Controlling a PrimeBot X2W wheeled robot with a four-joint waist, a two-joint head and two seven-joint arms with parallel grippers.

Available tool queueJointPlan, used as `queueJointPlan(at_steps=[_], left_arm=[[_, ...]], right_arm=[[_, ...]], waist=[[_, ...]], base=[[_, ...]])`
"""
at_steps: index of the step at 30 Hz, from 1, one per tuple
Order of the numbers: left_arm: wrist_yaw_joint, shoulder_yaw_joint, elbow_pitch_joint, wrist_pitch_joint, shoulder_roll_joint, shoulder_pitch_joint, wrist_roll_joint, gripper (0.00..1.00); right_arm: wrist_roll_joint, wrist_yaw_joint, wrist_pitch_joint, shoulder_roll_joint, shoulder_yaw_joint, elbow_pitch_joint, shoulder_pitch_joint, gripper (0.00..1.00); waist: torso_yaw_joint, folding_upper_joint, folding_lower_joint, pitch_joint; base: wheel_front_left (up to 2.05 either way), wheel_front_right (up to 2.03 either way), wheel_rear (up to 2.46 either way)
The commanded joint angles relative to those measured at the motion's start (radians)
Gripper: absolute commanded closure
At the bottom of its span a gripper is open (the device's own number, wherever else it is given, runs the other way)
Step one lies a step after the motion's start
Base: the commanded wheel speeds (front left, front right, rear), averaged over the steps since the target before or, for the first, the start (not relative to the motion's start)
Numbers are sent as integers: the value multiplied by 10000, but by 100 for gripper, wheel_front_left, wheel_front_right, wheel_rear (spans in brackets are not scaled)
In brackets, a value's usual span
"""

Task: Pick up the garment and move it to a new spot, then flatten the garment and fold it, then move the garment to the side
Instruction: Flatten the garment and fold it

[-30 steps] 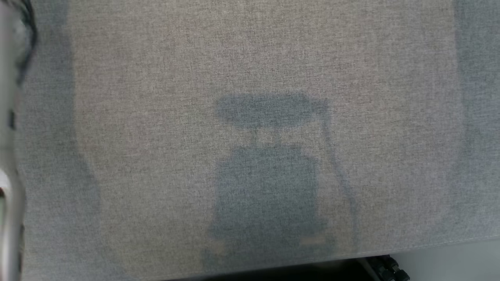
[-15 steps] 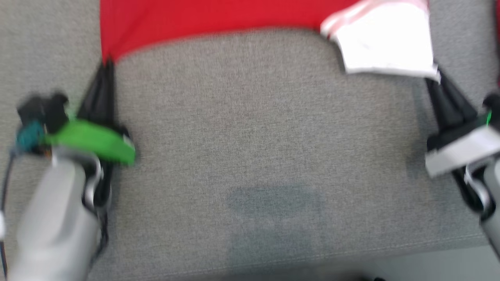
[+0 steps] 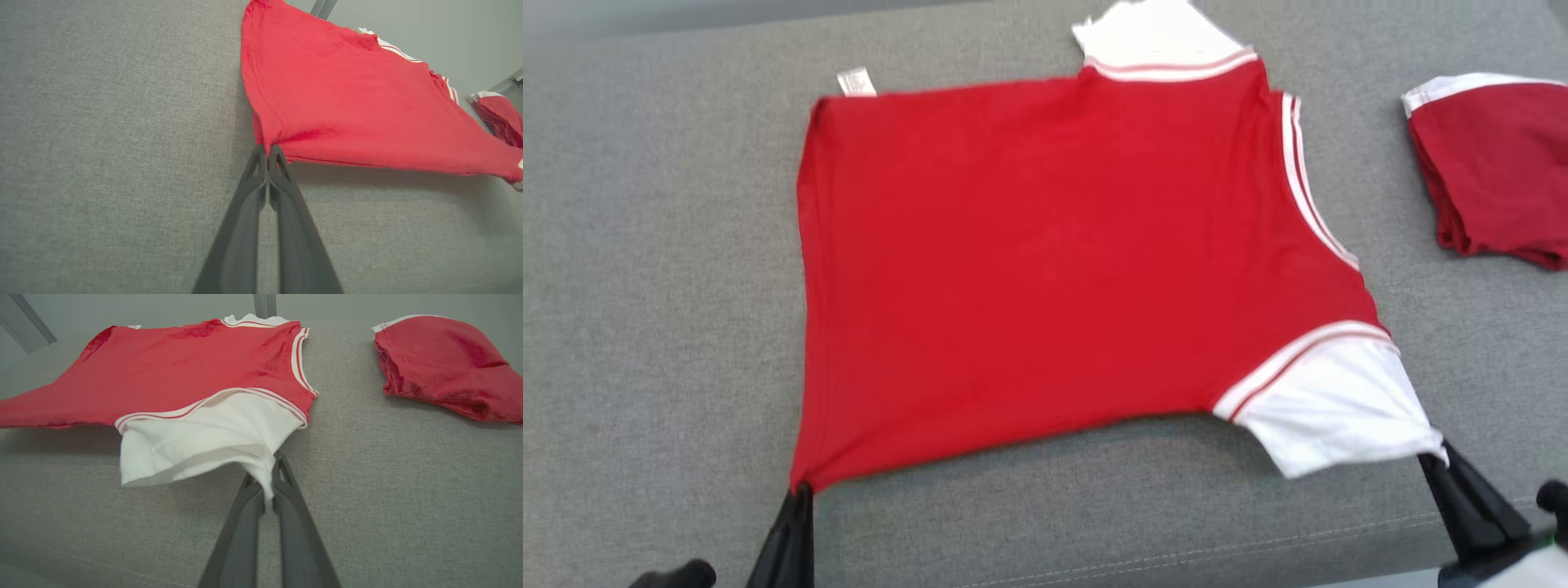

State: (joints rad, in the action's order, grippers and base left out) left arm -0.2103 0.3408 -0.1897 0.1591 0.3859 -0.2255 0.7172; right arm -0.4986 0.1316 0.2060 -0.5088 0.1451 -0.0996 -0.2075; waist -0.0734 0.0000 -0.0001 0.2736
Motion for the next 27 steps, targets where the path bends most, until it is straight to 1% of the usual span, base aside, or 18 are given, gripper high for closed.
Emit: queueJointPlan(at_steps=[1, 4, 6, 9, 13, 14, 17, 22, 25, 27], left_arm=[[-190, -14, -413, -27, -81, -411, 144, 100], [-359, 150, -859, -203, -207, -884, 340, 100], [-459, 297, -796, -400, -198, -966, 318, 100], [-520, 372, -626, -617, -154, -763, 294, 100], [-536, 381, -516, -1090, 112, -197, 187, 100], [-536, 381, -516, -1090, 112, -197, 187, 100], [-473, 347, -663, -1506, 343, 385, 133, 100], [-252, 364, -630, -2645, 875, 1719, 158, 100], [-233, 371, -620, -3360, 1126, 2621, 101, 100], [-253, 383, -568, -3809, 1259, 3181, 79, 100]], right_arm=[[-87, -20, -166, 127, -190, -247, -545, 100], [-113, -20, -549, 256, -482, -476, -1104, 100], [-4, -20, -862, 214, -402, -407, -1101, 100], [-498, -18, -1388, 178, 2, -279, -647, 100], [-925, -17, -2158, -504, 624, -56, 380, 100], [-925, -17, -2158, -504, 624, -56, 380, 100], [-1604, -17, -2746, -1122, 1032, -103, 1280, 100], [-2581, -17, -3762, -2384, 1505, -178, 2704, 100], [-3111, -17, -4311, -2890, 1791, -272, 3679, 100], [-3455, -17, -4610, -3050, 1961, -264, 4364, 100]], waist=[[-39, 0, 1, -344], [-28, 0, 1, -249], [-82, 0, 1, -224], [-150, 0, 1, -109], [-200, 0, 1, 261], [-200, 0, 1, 261], [-184, 0, 1, 549], [-44, 0, 1, 880], [-4, 0, 1, 1062], [2, 0, 1, 1193]], base=[[0, 0, 0], [0, 0, 0], [0, 0, 0], [0, 0, 0], [0, 0, 0], [0, 0, 0], [0, 0, 0], [0, 0, 0], [0, 0, 0], [0, 0, 0]])
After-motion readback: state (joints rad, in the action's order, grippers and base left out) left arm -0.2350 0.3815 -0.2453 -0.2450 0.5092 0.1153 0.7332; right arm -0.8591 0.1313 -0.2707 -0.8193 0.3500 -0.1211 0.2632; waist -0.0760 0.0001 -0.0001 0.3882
